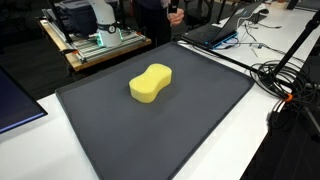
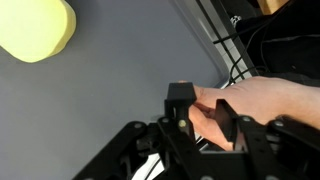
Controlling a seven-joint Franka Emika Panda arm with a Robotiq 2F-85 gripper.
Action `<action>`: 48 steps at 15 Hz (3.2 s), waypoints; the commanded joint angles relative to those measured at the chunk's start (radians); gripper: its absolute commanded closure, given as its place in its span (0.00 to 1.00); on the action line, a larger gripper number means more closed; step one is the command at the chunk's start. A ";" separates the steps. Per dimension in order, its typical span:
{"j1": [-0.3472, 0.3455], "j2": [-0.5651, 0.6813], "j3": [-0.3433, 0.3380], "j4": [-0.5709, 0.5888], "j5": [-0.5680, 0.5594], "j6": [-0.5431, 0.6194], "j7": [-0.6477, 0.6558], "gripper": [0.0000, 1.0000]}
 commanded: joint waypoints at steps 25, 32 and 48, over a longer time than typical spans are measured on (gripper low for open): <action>-0.100 0.093 -0.013 0.234 -0.191 -0.048 0.167 0.97; -0.153 0.061 -0.048 0.222 -0.176 -0.079 0.249 0.87; -0.107 0.362 0.028 0.443 -0.441 -0.073 0.527 0.97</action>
